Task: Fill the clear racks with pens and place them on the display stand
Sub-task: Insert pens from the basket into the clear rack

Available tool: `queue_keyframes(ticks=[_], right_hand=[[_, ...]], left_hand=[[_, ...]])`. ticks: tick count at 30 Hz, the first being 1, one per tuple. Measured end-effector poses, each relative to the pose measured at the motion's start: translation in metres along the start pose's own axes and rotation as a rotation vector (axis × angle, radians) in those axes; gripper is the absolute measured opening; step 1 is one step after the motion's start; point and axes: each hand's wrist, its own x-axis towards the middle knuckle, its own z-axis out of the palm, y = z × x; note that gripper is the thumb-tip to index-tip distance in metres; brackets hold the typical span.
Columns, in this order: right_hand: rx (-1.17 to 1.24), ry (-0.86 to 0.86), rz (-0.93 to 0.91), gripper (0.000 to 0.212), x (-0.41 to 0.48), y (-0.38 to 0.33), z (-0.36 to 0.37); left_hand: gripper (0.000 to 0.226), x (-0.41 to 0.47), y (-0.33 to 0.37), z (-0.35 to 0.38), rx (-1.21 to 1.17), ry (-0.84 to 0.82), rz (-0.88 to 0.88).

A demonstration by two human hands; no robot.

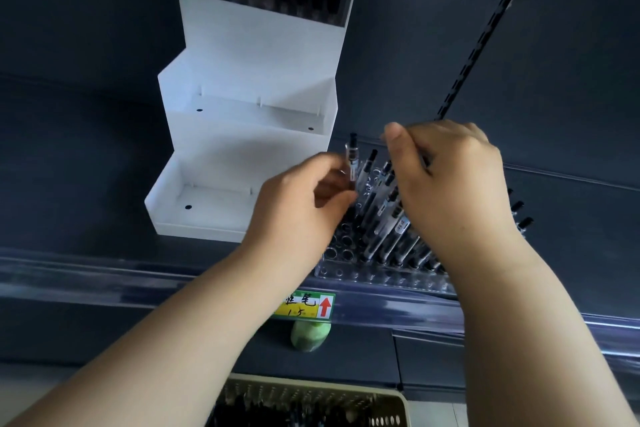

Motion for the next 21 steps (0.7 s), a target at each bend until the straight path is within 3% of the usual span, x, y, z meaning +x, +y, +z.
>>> queue_keyframes(ticks=[4, 8, 14, 21], right_hand=[[0.001, 0.008, 0.023, 0.051, -0.001, 0.003, -0.002], [0.013, 0.024, 0.014, 0.044, -0.003, 0.006, -0.001], [0.047, 0.089, 0.008, 0.039, -0.006, 0.013, -0.001], [0.044, 0.072, 0.006, 0.034, -0.007, 0.013, 0.001]], left_hand=[[0.031, 0.001, -0.009, 0.012, 0.189, -0.056, 0.115], [0.029, 0.001, -0.015, 0.023, 0.310, -0.140, 0.082], [0.023, 0.003, -0.016, 0.025, 0.427, -0.064, 0.181], [0.020, -0.001, -0.018, 0.029, 0.351, -0.099, 0.092]])
